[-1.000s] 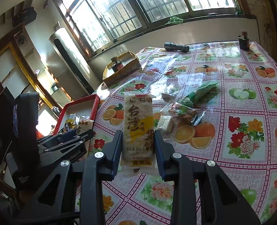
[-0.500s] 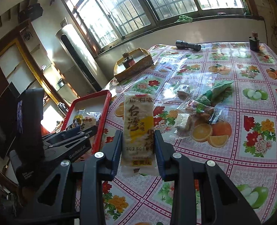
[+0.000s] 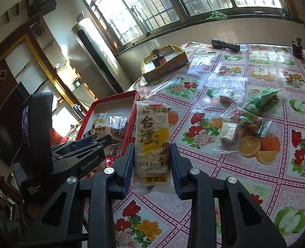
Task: Organize snacks
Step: 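Lift both rice-cracker bars and carry them toward the red tray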
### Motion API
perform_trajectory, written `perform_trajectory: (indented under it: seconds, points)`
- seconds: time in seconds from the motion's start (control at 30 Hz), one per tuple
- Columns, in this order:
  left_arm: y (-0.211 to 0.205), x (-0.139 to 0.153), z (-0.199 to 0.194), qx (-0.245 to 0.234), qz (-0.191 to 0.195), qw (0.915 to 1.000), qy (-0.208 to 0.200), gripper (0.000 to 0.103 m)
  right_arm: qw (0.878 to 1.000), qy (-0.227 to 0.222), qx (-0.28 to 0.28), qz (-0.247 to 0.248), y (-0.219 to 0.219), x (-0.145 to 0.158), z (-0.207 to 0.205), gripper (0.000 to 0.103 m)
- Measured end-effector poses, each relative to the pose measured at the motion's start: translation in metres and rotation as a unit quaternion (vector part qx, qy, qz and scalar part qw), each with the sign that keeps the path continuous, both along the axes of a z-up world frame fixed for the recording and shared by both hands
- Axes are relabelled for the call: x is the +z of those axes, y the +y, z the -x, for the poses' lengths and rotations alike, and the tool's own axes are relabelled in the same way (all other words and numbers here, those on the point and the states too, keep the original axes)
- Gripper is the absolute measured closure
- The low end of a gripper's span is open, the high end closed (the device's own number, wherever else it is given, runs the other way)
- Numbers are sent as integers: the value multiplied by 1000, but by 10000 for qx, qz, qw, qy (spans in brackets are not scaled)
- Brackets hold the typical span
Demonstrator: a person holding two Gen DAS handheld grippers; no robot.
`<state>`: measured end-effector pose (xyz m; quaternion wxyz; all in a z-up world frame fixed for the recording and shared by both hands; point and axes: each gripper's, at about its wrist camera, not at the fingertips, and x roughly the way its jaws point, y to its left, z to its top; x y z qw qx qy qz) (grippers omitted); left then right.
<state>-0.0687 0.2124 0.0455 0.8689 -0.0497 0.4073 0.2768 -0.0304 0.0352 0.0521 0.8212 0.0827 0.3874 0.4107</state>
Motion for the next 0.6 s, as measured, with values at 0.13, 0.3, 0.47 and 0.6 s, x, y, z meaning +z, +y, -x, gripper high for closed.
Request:
perform_trajectory:
  seconds: [0.13, 0.3, 0.47, 0.6]
  points:
    - [13, 2, 4, 139, -19, 9999, -27, 71, 9999, -24, 141, -34, 14, 2, 0, 68]
    - [27, 4, 9, 308, -38, 9995, -73, 71, 9994, -32, 337, -62, 34, 4, 0, 68]
    - [41, 4, 13, 462, 4, 9989, -90, 71, 9984, -76, 563, -48, 57, 7, 0, 68]
    - [51, 3, 16, 549, 22, 9984, -100, 71, 9975, -123, 693, -50, 72, 10, -1, 68]
